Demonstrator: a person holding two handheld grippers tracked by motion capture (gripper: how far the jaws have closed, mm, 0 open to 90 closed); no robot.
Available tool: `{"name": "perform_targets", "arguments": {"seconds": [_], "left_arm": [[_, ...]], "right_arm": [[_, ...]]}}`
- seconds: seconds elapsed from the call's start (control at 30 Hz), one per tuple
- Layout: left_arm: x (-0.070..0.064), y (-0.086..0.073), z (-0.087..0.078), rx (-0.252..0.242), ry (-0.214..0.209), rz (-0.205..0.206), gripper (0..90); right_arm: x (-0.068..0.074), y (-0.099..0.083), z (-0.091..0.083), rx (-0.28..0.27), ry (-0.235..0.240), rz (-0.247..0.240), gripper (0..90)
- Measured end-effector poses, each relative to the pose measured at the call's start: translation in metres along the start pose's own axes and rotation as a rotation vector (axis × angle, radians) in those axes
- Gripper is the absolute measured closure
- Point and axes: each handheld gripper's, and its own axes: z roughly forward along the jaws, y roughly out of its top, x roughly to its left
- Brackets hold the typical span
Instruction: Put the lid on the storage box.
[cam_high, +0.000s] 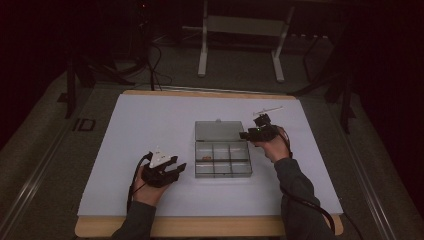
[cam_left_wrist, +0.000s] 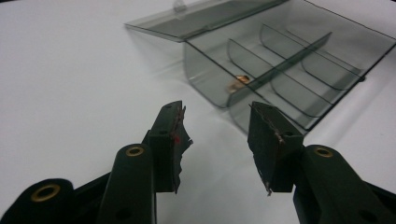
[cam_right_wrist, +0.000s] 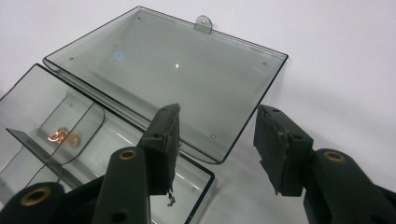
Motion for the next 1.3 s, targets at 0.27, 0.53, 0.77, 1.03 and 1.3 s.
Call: {"name": "perform_targets", "arguments": {"seconds": [0.27,0.53,0.77,1.03,1.3], "left_arm": [[-0.011,0.007,0.005,-0.008,-0.026,-0.014,56.3],[-0.023,0.009,0.017,0.016,-0.046,-0.001,59.3],[-0.026,0.01,0.025,0.03,-0.042,-0.019,60.5],[-0.027,0.011,0.033,0.057,-0.052,-0.025,61.5],[-0.027,0.014,0.035,0.079,-0.065,-0.008,65.0]], "right_arm": [[-0.001,-0.001,0.001,-0.004,-0.002,0.003,50.6],[-0.001,-0.002,0.003,-0.008,-0.001,0.005,50.2],[-0.002,-0.002,0.003,-0.012,-0.002,0.011,50.1],[-0.003,-0.003,0.004,-0.02,0.001,0.018,49.8],[-0.003,-0.004,0.007,-0.019,0.008,0.028,49.1]]}}
